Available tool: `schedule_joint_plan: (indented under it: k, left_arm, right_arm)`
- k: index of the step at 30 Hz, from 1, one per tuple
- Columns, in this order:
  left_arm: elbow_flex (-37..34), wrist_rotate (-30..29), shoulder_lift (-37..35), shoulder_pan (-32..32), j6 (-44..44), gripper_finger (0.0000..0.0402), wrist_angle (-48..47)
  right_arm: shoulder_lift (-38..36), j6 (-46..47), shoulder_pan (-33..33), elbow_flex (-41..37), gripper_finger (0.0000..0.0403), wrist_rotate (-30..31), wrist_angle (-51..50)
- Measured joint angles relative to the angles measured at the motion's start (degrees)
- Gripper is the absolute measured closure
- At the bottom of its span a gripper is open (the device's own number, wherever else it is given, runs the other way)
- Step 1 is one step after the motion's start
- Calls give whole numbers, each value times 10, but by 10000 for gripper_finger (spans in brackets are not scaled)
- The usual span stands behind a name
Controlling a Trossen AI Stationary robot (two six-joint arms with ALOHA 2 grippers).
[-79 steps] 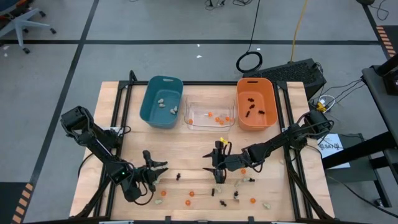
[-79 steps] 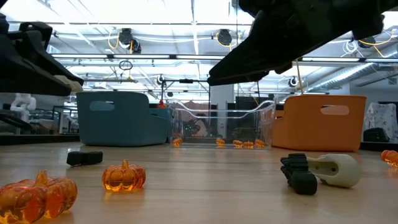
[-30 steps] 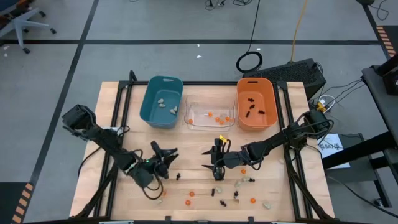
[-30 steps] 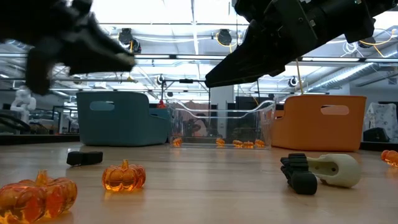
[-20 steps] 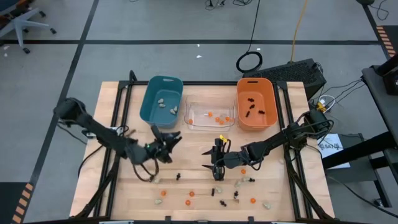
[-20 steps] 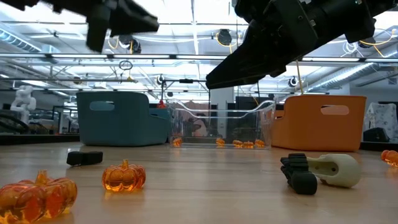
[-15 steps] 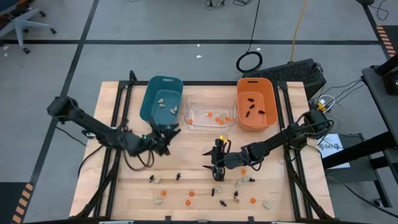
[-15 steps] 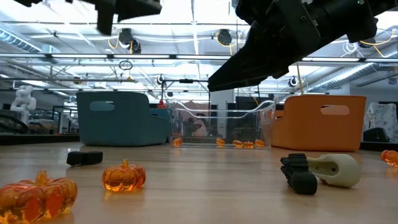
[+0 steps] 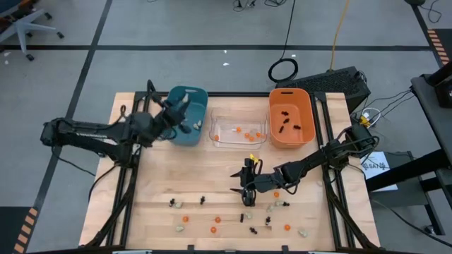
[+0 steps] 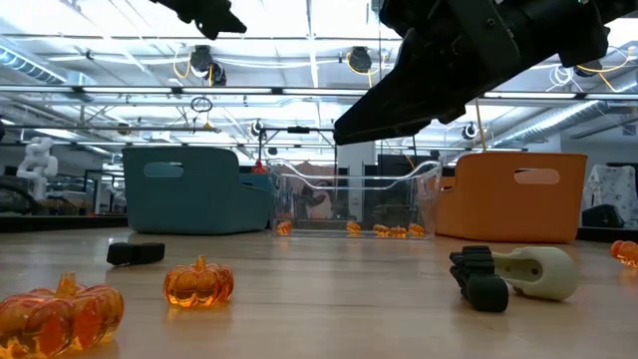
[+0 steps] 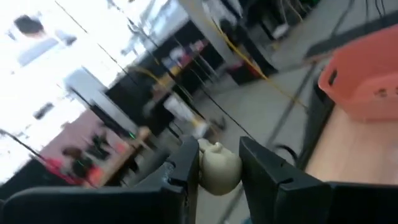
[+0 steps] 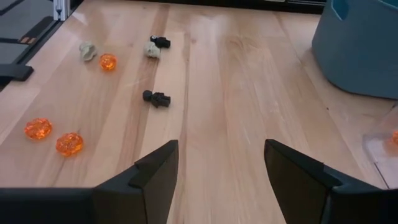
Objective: Sort Halloween decoration
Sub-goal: Put the white skull toy into the blue bin
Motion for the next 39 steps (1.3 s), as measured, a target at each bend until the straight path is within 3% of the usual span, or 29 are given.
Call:
schedule_joint_plan:
  k: [4, 9, 15, 21, 30, 39]
  left_arm:
    - [47, 105, 2, 75, -139, 309, -159]
    - [54, 234, 9, 156, -271, 309, -280]
    - [54, 325, 54, 213, -369, 309, -377]
    - [54, 399, 129, 245, -382, 309, -422]
    - [54, 400, 221, 259, -365, 309, -427]
    - [54, 379, 232, 259, -393, 289, -426]
  right_arm:
    - [0, 8, 0, 0, 182, 1, 0]
    - [0, 8, 0, 0, 182, 1, 0]
    - [0, 8, 0, 0, 182, 1, 0]
    - [0, 15, 0, 0, 182, 1, -1]
    - [0, 24, 5, 0, 182, 0, -1]
    - [0, 23, 8, 0, 182, 0, -12]
